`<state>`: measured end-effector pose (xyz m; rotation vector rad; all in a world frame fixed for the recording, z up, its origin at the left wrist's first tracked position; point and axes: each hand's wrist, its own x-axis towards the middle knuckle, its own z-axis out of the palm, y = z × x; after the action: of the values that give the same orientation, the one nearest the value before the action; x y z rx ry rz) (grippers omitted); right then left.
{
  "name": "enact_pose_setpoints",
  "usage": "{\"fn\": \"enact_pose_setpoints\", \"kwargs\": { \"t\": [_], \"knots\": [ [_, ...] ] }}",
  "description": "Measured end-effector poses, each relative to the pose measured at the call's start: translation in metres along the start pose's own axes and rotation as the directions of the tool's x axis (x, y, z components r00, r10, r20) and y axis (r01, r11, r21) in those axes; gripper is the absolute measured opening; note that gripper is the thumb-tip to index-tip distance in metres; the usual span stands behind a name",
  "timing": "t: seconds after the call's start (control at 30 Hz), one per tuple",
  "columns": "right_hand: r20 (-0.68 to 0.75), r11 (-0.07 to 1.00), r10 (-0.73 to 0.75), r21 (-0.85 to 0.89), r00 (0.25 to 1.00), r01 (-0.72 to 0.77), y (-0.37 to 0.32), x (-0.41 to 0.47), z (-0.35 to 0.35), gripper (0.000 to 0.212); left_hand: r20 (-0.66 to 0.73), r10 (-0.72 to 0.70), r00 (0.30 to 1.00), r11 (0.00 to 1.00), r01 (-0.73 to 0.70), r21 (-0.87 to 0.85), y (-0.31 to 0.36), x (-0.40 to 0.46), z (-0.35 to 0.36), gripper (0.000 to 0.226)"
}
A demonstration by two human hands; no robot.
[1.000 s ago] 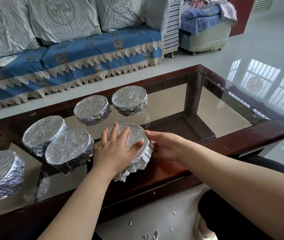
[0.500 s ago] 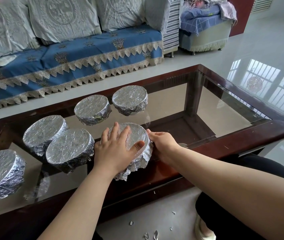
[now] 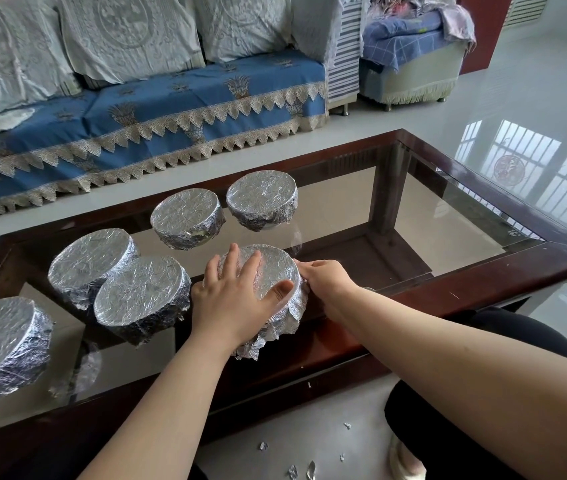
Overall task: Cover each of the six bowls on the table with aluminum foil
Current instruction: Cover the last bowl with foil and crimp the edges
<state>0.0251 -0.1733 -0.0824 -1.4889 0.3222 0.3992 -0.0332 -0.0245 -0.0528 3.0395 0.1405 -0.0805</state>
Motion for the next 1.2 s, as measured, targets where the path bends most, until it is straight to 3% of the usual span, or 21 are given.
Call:
{"fn": "enact_pose_setpoints", "kwargs": {
  "t": [0.37,0.53,0.73,0.93,1.07,1.2],
  "knots": [
    [-0.010,0.996,-0.084,0.008,0.996,0.084,0.001,0.002,0.009,0.020,-0.002,-0.013,1.000,1.000,0.013,-0.015,0.002,0.000,0.000,0.117],
    [-0.022,0.993,-0.112,-0.041,0.993,0.111,0.003,0.003,0.010,0.014,-0.012,-0.019,1.000,1.000,0.018,-0.020,0.003,-0.001,-0.001,0.126],
    [-0.041,0.945,-0.145,-0.303,0.989,0.126,0.002,0.011,0.006,0.017,-0.011,-0.026,1.000,1.000,0.026,-0.016,0.004,0.000,-0.001,0.116],
    [-0.032,0.924,-0.113,-0.370,0.993,0.093,0.003,0.011,0.002,0.017,-0.002,-0.024,1.000,1.000,0.024,-0.001,0.003,0.000,0.000,0.105],
    [-0.099,0.958,-0.124,-0.271,0.987,0.093,0.002,0.006,-0.001,0.028,0.001,-0.049,0.999,0.999,0.049,0.004,0.005,-0.001,-0.001,0.105],
    [-0.003,0.967,-0.160,-0.200,0.987,0.156,0.002,-0.014,-0.004,0.055,-0.010,-0.126,0.992,0.992,0.126,-0.017,0.013,-0.002,-0.002,0.104]
  ]
}}
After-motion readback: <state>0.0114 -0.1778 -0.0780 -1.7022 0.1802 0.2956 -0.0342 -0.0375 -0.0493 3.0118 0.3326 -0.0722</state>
